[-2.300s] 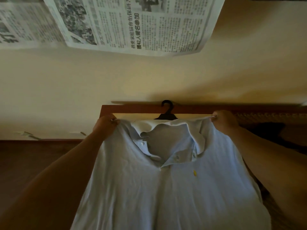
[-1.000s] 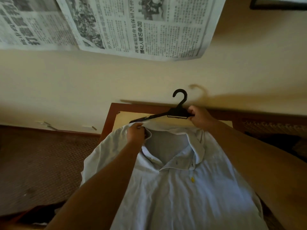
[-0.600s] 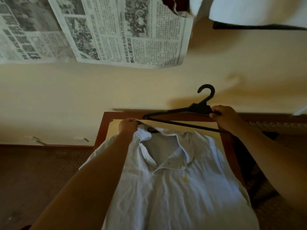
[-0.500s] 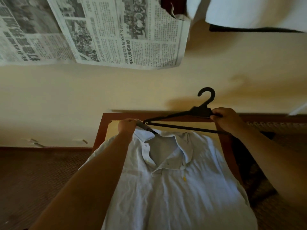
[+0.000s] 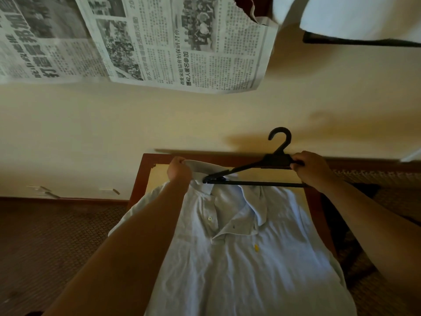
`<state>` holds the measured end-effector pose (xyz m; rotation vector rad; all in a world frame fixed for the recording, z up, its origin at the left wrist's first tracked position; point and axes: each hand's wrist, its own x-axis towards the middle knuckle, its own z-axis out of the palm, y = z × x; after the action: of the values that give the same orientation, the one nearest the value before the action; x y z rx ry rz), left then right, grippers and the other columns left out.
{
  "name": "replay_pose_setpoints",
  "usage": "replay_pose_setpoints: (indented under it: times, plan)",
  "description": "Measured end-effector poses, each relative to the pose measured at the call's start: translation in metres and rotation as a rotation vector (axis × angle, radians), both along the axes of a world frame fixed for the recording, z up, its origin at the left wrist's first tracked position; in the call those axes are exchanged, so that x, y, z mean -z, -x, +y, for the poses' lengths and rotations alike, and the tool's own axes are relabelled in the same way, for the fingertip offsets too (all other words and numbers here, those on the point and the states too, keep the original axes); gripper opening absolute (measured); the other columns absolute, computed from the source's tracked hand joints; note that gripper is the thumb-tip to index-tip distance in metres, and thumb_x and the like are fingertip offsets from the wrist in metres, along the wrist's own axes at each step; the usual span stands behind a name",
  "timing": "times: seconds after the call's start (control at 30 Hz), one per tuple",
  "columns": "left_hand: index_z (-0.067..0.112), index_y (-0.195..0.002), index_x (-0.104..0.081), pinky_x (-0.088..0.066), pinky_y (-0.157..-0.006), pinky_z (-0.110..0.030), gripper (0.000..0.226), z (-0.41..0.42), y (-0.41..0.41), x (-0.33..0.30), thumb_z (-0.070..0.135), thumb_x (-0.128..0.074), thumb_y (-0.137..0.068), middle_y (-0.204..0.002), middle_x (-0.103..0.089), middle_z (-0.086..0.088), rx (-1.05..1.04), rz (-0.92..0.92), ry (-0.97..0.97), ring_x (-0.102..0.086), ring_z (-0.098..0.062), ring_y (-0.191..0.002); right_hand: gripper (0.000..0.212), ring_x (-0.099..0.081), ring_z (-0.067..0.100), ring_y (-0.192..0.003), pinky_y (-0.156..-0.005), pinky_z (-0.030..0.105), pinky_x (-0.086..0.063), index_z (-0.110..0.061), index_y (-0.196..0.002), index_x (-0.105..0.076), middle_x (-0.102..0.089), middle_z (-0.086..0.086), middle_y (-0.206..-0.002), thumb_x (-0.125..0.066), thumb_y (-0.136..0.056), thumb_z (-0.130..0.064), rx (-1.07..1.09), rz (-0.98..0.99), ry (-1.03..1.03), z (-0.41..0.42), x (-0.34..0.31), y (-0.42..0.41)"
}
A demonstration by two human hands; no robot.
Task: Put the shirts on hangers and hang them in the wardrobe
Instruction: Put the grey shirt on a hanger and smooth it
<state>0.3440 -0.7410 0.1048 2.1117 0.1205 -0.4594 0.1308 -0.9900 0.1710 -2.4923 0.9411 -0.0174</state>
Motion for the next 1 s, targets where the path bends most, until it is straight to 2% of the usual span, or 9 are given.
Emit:
replay_pose_setpoints:
  times: [0.13,0.27,0.43,0.6,0.67,0.77,0.83,0.9,1.0]
  plan:
    - [0.009,-0.101,-0.066,-0.047,-0.072,-0.030,0.032,0.001,-0.006,0.002,0.000,-0.037,-0.090,-0.093,-0.062,-0.004,0.073,-0.052,-0.017,-0.057,-0.022,-0.086,0.013,-0.048,0.013,-0.062,-0.052,0.024,-0.029,-0.006,-0.090,-0.064,-0.052,0.003,-0.075,-0.052,-0.096,-0.007,0.092,0.053,-0.063,-0.009,0.000,0.011]
    - [0.010,-0.101,-0.069,-0.050,-0.079,-0.033,0.039,-0.004,-0.009,0.002,-0.004,-0.035,-0.086,-0.096,-0.064,-0.006,0.156,-0.046,0.006,-0.057,-0.022,-0.089,0.019,-0.048,0.016,-0.056,-0.052,0.024,-0.031,-0.012,-0.079,-0.063,-0.055,0.008,-0.068,-0.052,-0.096,-0.008,0.099,0.077,-0.130,-0.004,0.002,0.009]
    - [0.006,-0.101,-0.068,-0.049,-0.074,-0.029,0.028,-0.009,-0.007,0.003,0.000,-0.043,-0.092,-0.093,-0.064,-0.007,0.215,-0.031,0.014,-0.057,-0.019,-0.086,0.029,-0.048,0.014,-0.057,-0.052,0.024,-0.029,-0.017,-0.065,-0.055,-0.050,0.003,-0.062,-0.057,-0.094,-0.010,0.026,0.082,-0.174,0.015,0.015,-0.023]
    - [0.004,-0.097,-0.069,-0.049,-0.069,-0.027,0.024,-0.007,-0.008,0.005,0.002,-0.045,-0.093,-0.083,-0.062,-0.004,0.209,-0.014,0.037,-0.057,-0.017,-0.078,0.021,-0.045,0.012,-0.059,-0.052,0.024,-0.029,-0.013,-0.073,-0.058,-0.049,0.003,-0.064,-0.056,-0.093,-0.008,-0.057,0.115,-0.221,0.024,0.014,-0.048]
    - [0.004,-0.096,-0.069,-0.049,-0.064,-0.023,0.025,-0.010,-0.005,0.005,0.001,-0.045,-0.093,-0.078,-0.061,-0.002,0.205,0.007,0.068,-0.056,-0.014,-0.072,0.026,-0.044,0.011,-0.057,-0.052,0.022,-0.030,-0.014,-0.069,-0.056,-0.047,0.002,-0.062,-0.056,-0.093,-0.006,-0.105,0.134,-0.241,0.033,0.016,-0.061]
    - [0.005,-0.096,-0.069,-0.052,-0.072,-0.027,0.024,-0.015,0.000,0.004,0.002,-0.046,-0.093,-0.082,-0.063,-0.004,0.208,0.023,0.100,-0.057,-0.016,-0.077,0.030,-0.046,0.011,-0.058,-0.053,0.019,-0.033,-0.015,-0.065,-0.055,-0.047,0.002,-0.062,-0.055,-0.094,-0.007,-0.172,0.193,-0.279,0.056,0.031,-0.086]
    - [0.005,-0.095,-0.070,-0.052,-0.077,-0.029,0.022,-0.017,0.002,0.005,0.005,-0.048,-0.093,-0.087,-0.065,-0.007,0.218,0.028,0.109,-0.059,-0.018,-0.082,0.018,-0.052,0.015,-0.067,-0.059,0.020,-0.038,-0.005,-0.083,-0.064,-0.054,0.005,-0.072,-0.052,-0.096,-0.010,-0.236,0.257,-0.273,0.074,0.047,-0.100]
    - [0.005,-0.095,-0.069,-0.048,-0.069,-0.020,0.022,-0.017,0.003,0.006,0.005,-0.048,-0.093,-0.086,-0.064,-0.006,0.239,0.024,0.095,-0.058,-0.016,-0.080,0.020,-0.058,0.023,-0.083,-0.072,0.027,-0.043,0.001,-0.099,-0.066,-0.057,0.010,-0.086,-0.049,-0.097,-0.011,-0.268,0.281,-0.269,0.090,0.062,-0.110]
    - [0.007,-0.101,-0.069,-0.042,-0.060,-0.012,0.021,-0.013,0.002,0.012,0.008,-0.049,-0.095,-0.088,-0.063,-0.002,0.255,-0.018,0.040,-0.055,-0.013,-0.079,0.021,-0.059,0.029,-0.088,-0.065,0.025,-0.038,0.001,-0.094,-0.067,-0.059,0.014,-0.087,-0.049,-0.096,-0.009,-0.226,0.195,-0.267,0.102,0.079,-0.115]
